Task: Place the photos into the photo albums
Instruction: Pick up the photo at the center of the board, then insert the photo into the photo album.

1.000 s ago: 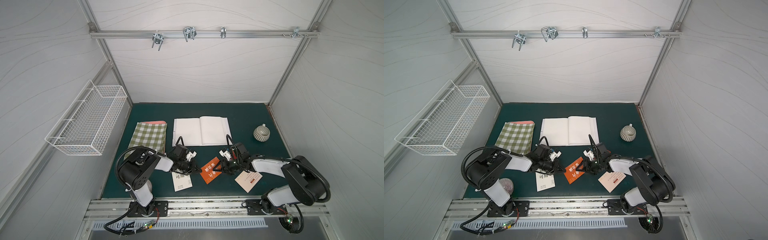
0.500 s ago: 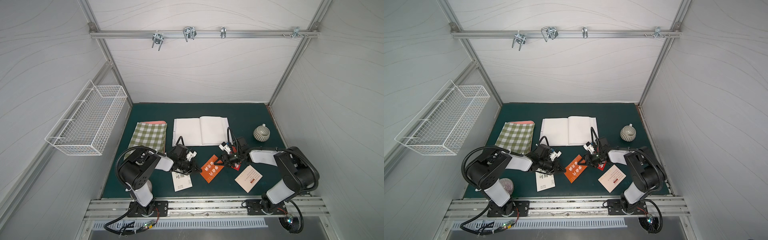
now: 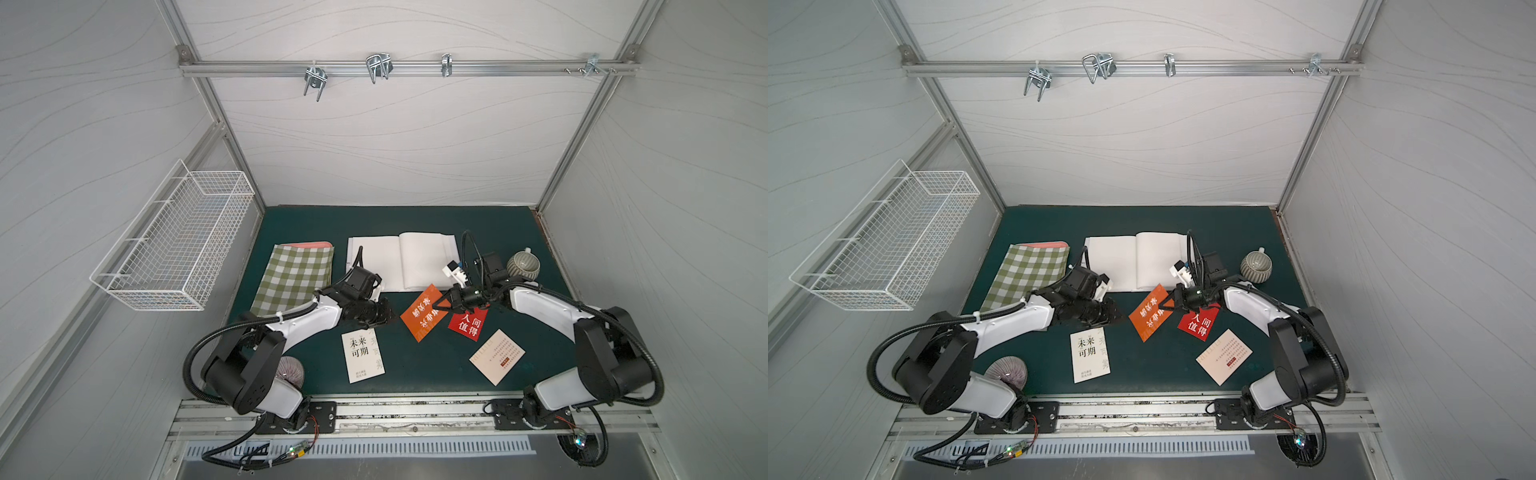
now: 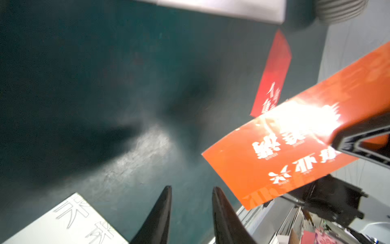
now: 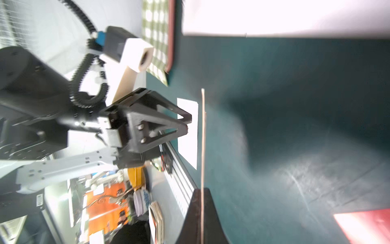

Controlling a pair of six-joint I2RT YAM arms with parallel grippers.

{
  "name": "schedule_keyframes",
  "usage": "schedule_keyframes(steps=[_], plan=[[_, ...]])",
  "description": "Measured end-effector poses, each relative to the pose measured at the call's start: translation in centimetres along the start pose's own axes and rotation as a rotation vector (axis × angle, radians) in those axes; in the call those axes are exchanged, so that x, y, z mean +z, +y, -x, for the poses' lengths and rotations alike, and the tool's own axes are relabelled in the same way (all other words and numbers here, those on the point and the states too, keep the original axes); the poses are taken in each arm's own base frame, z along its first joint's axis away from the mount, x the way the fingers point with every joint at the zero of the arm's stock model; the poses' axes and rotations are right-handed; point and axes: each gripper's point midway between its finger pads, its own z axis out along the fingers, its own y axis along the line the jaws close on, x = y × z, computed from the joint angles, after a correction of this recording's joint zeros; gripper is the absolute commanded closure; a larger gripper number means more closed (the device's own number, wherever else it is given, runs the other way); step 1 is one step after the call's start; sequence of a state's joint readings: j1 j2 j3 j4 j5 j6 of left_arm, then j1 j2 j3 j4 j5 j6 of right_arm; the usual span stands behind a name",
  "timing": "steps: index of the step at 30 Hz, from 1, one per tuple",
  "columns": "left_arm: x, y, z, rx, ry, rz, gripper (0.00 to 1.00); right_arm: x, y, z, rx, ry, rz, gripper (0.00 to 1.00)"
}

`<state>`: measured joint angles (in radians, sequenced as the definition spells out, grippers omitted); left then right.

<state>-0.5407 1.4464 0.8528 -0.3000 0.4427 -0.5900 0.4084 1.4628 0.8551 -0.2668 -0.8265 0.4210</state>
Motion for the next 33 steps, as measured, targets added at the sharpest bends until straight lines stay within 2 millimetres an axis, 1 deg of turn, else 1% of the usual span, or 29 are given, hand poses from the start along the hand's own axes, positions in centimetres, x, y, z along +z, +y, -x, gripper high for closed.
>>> schedule_keyframes(steps=[2, 4, 6, 8, 10, 13, 16, 21, 24, 27, 29, 33], plan=[[-2.4, -1.7, 3.1, 0.048, -0.086, -0.003, 0.63, -0.8, 0.8, 1.7, -0.035, -0.050, -0.013, 1.00], [-4.6, -2.6, 5.8, 0.070, -0.162, 0.003, 0.63, -1.5, 1.1, 3.1, -0.058, -0.092, -0.032, 1.00], [-6.4, -2.6, 8.1, 0.080, -0.227, 0.027, 0.63, -2.1, 0.9, 4.3, -0.071, -0.136, -0.061, 1.00], [-7.6, -2.0, 9.7, 0.075, -0.270, 0.057, 0.63, -2.5, 0.6, 5.2, -0.074, -0.174, -0.089, 1.00], [-8.2, -1.2, 10.8, 0.062, -0.292, 0.081, 0.63, -2.8, 0.3, 6.0, -0.080, -0.204, -0.114, 1.00], [-8.1, 0.1, 12.2, 0.033, -0.301, 0.110, 0.64, -3.1, 0.0, 7.6, -0.096, -0.254, -0.150, 1.00], [-7.3, 2.1, 13.3, -0.009, -0.288, 0.142, 0.67, -3.1, -0.7, 9.5, -0.122, -0.310, -0.187, 1.00], [-6.2, 6.9, 15.1, -0.102, -0.282, 0.224, 0.75, -2.3, -2.8, 12.2, -0.129, -0.380, -0.238, 1.00], [-5.5, 9.5, 15.7, -0.142, -0.281, 0.275, 0.78, -1.4, -4.3, 13.6, -0.119, -0.409, -0.248, 1.00], [-4.5, 11.2, 15.7, -0.169, -0.263, 0.302, 0.80, -0.2, -5.7, 14.3, -0.098, -0.420, -0.247, 1.00], [-3.8, 11.9, 15.6, -0.179, -0.249, 0.310, 0.81, 0.5, -6.4, 14.6, -0.082, -0.420, -0.241, 1.00], [-2.6, 12.9, 15.3, -0.193, -0.224, 0.320, 0.81, 1.5, -6.9, 14.8, -0.067, -0.422, -0.223, 1.00]])
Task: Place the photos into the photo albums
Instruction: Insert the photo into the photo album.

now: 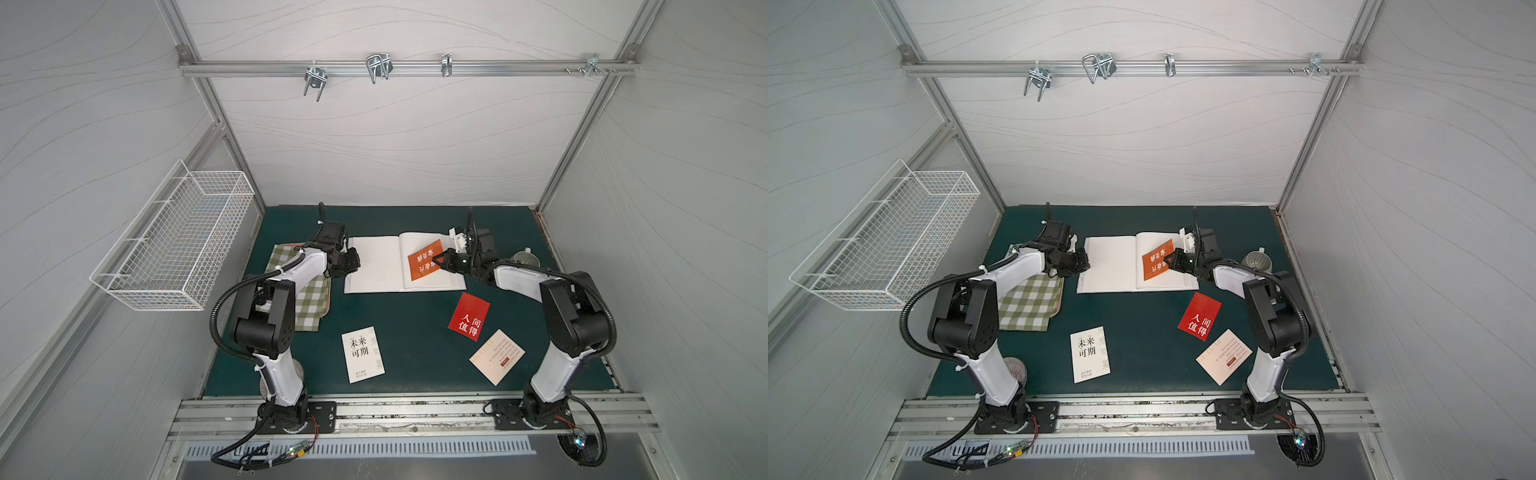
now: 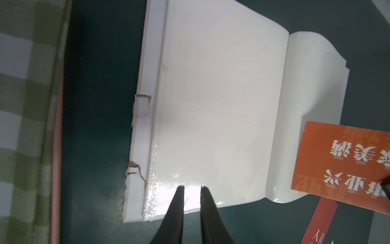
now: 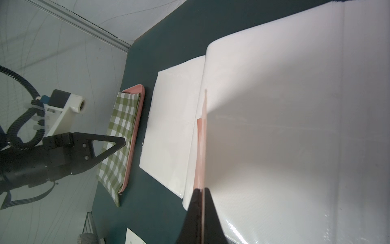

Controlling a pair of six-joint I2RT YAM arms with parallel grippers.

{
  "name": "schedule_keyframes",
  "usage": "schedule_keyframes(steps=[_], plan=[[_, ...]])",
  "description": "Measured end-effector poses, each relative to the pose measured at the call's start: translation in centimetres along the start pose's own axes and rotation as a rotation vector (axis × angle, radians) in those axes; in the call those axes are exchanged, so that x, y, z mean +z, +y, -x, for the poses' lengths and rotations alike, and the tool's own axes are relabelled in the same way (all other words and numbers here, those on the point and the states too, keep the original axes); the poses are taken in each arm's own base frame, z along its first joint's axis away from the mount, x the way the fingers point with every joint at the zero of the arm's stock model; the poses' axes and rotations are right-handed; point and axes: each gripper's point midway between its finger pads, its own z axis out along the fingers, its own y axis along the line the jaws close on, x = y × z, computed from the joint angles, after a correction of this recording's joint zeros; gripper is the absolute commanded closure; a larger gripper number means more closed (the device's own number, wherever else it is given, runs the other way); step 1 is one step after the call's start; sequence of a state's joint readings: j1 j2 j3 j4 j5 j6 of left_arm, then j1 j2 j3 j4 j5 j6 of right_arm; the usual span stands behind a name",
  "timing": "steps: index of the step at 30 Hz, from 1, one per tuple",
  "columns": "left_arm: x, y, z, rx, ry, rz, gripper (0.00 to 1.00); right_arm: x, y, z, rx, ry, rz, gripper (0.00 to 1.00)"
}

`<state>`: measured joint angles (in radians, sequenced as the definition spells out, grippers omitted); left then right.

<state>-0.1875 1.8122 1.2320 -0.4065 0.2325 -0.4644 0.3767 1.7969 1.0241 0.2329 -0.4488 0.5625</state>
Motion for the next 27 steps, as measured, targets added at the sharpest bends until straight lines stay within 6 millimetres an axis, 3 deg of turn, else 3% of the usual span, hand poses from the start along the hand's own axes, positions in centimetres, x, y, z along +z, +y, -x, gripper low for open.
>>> schedule_keyframes(steps=[12, 20, 27], plan=[[3.0, 1.5, -1.4, -0.034, 0.073, 0.019, 0.81, 1.4, 0.1, -1.0, 0.030, 0.014, -0.010, 1.00], [3.3, 1.7, -1.5, -0.054, 0.083, 0.019, 0.81, 2.7, 0.6, -3.9, 0.005, 0.066, -0.100, 1.00], [3.3, 1.7, -1.5, -0.069, 0.084, 0.017, 0.81, 2.6, -0.4, -4.2, 0.015, 0.069, -0.160, 1.00]])
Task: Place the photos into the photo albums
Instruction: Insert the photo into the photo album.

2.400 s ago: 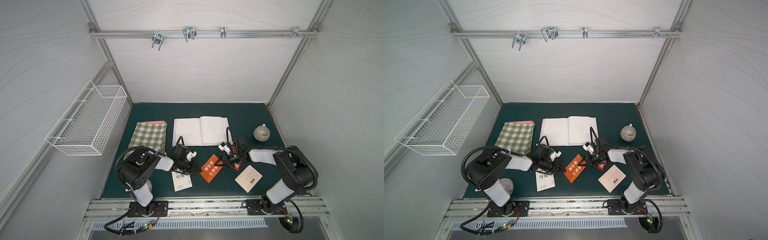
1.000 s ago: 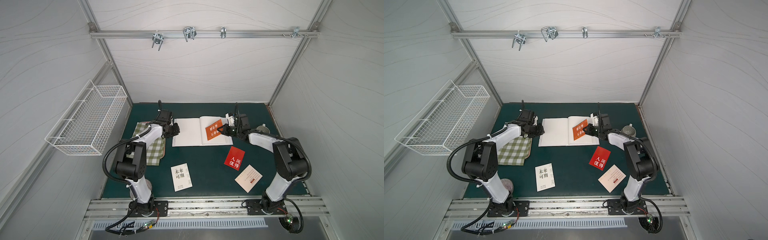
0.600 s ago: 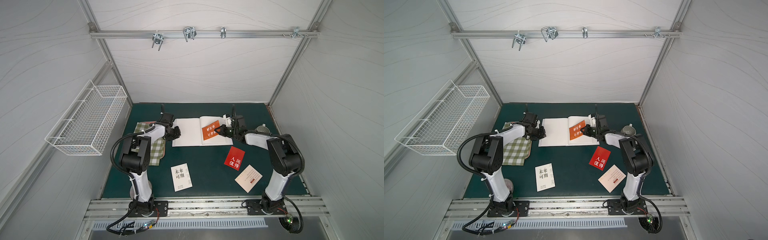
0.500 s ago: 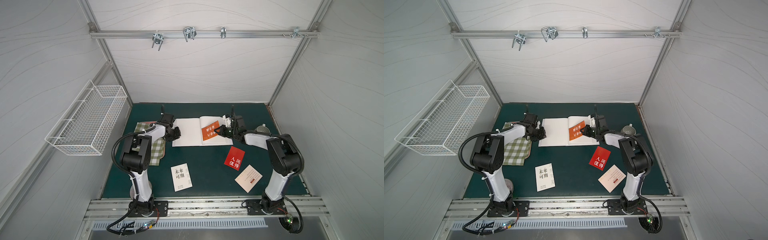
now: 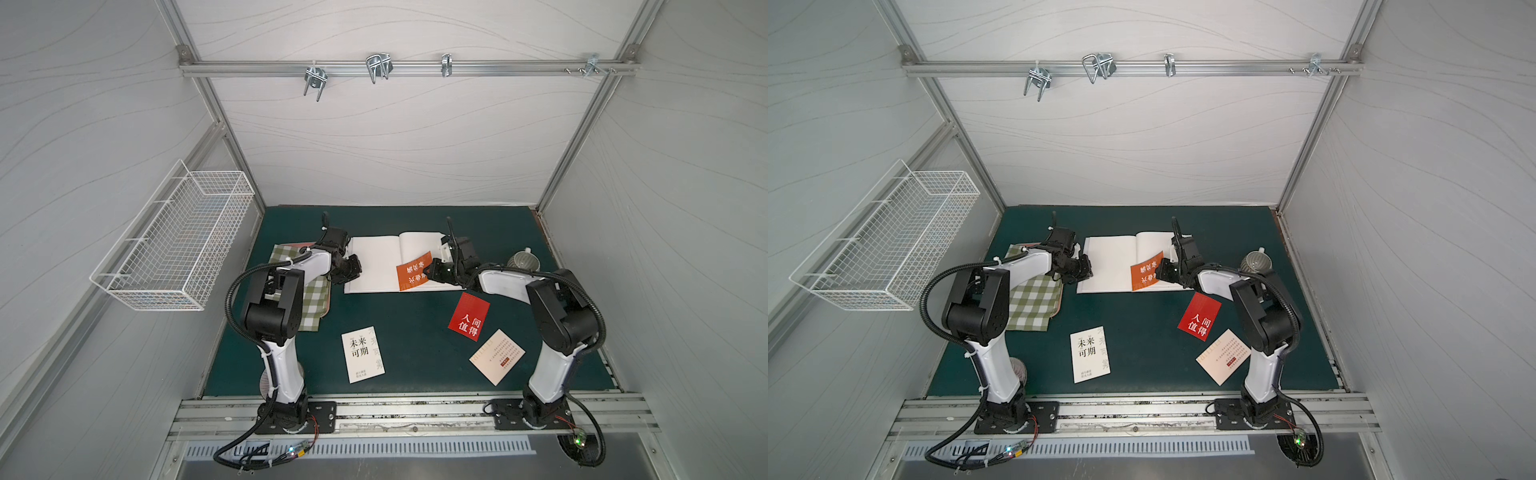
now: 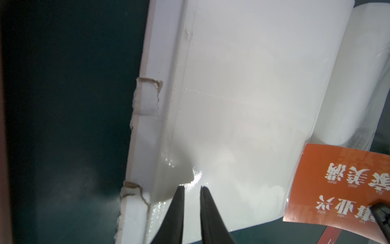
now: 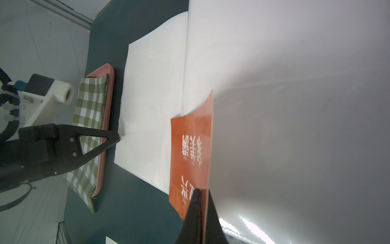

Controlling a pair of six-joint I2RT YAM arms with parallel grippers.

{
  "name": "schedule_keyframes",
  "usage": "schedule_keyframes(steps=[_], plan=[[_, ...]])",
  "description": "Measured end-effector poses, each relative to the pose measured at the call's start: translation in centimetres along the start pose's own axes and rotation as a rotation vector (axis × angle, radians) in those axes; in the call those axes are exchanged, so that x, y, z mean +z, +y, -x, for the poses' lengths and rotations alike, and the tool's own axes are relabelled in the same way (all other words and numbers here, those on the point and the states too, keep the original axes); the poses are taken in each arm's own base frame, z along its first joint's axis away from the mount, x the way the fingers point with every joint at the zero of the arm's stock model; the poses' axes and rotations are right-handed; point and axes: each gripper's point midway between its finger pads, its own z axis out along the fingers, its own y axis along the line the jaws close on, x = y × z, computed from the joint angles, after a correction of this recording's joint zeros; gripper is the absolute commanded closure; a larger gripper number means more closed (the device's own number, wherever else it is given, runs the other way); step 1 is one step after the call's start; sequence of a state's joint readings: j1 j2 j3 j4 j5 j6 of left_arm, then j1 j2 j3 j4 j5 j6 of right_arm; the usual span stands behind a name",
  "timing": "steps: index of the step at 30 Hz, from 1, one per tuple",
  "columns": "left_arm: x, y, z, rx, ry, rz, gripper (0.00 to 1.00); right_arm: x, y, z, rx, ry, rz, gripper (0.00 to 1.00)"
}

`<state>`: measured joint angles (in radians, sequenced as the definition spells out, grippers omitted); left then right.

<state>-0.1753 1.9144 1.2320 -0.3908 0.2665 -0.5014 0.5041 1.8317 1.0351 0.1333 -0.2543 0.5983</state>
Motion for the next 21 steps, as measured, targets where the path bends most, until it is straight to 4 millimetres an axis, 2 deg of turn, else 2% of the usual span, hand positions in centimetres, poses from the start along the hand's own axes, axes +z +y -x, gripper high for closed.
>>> schedule_keyframes(steps=[10, 17, 21], plan=[[0.4, 0.2, -0.1, -0.015, 0.009, -0.004, 0.81, -0.2, -0.6, 0.4, 0.003, -0.017, -0.038, 1.00], [0.4, 0.1, -0.1, -0.020, 0.010, -0.009, 0.81, -0.4, -0.8, 1.7, -0.011, -0.063, -0.073, 1.00], [0.4, 0.0, -0.1, -0.027, 0.014, -0.014, 0.81, -0.4, -0.1, 2.7, -0.072, -0.105, -0.103, 1.00]])
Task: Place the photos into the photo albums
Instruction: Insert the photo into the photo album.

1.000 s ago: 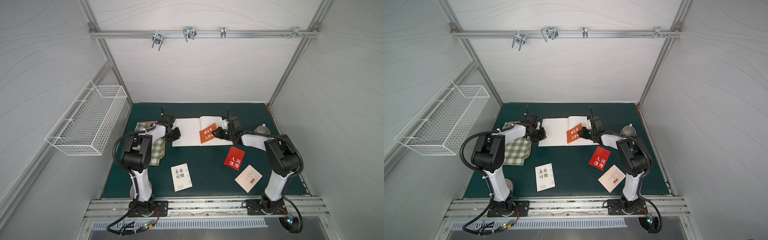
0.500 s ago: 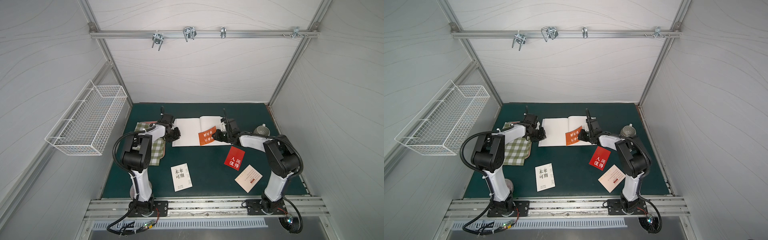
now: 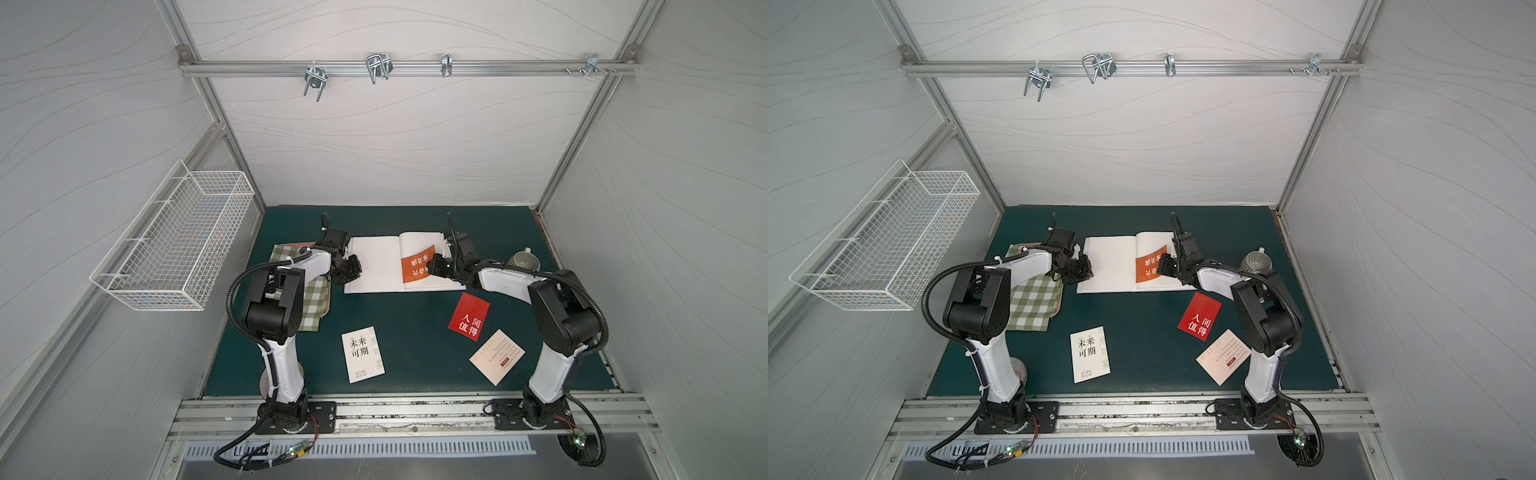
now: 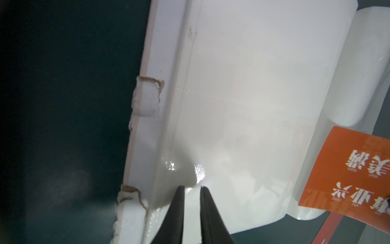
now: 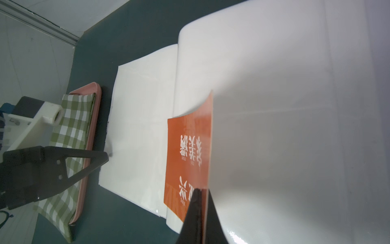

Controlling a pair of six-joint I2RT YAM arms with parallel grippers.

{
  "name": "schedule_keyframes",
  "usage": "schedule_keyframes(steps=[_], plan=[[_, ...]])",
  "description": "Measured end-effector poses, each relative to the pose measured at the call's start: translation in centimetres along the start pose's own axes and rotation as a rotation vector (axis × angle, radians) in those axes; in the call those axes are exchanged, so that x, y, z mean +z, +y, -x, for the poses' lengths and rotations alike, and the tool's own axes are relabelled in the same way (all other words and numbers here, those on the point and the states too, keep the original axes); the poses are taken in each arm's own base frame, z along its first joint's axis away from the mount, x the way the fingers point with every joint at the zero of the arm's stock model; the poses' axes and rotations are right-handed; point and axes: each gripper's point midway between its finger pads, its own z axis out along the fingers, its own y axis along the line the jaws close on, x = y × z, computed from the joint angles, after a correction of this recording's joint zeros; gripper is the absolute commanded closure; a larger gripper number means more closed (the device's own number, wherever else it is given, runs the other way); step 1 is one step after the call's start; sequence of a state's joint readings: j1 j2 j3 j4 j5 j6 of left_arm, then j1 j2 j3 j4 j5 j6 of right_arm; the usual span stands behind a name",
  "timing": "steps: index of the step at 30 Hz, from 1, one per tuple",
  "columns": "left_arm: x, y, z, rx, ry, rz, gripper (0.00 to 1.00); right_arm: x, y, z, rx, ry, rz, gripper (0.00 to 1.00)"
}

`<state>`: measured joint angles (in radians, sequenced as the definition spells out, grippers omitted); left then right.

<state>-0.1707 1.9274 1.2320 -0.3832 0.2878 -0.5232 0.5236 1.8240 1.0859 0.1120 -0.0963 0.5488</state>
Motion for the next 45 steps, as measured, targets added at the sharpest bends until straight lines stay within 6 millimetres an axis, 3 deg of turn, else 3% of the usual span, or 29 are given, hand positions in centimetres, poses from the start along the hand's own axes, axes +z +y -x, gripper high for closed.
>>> schedule_keyframes(steps=[7, 16, 29, 45], plan=[[0.1, 0.0, -0.1, -0.006, 0.001, -0.006, 0.81, 0.5, 1.3, -0.9, -0.111, -0.044, -0.050, 1.00], [0.1, -0.1, 0.0, -0.008, -0.002, -0.011, 0.81, 0.3, 0.3, -1.7, -0.135, -0.091, -0.102, 1.00], [0.2, -0.1, -0.1, -0.012, -0.002, -0.020, 0.81, 0.2, 1.2, -2.5, -0.060, -0.048, -0.049, 1.00], [0.3, -0.2, -0.1, -0.020, -0.001, -0.025, 0.81, 0.1, 0.3, -3.2, 0.065, 0.005, -0.035, 1.00]])
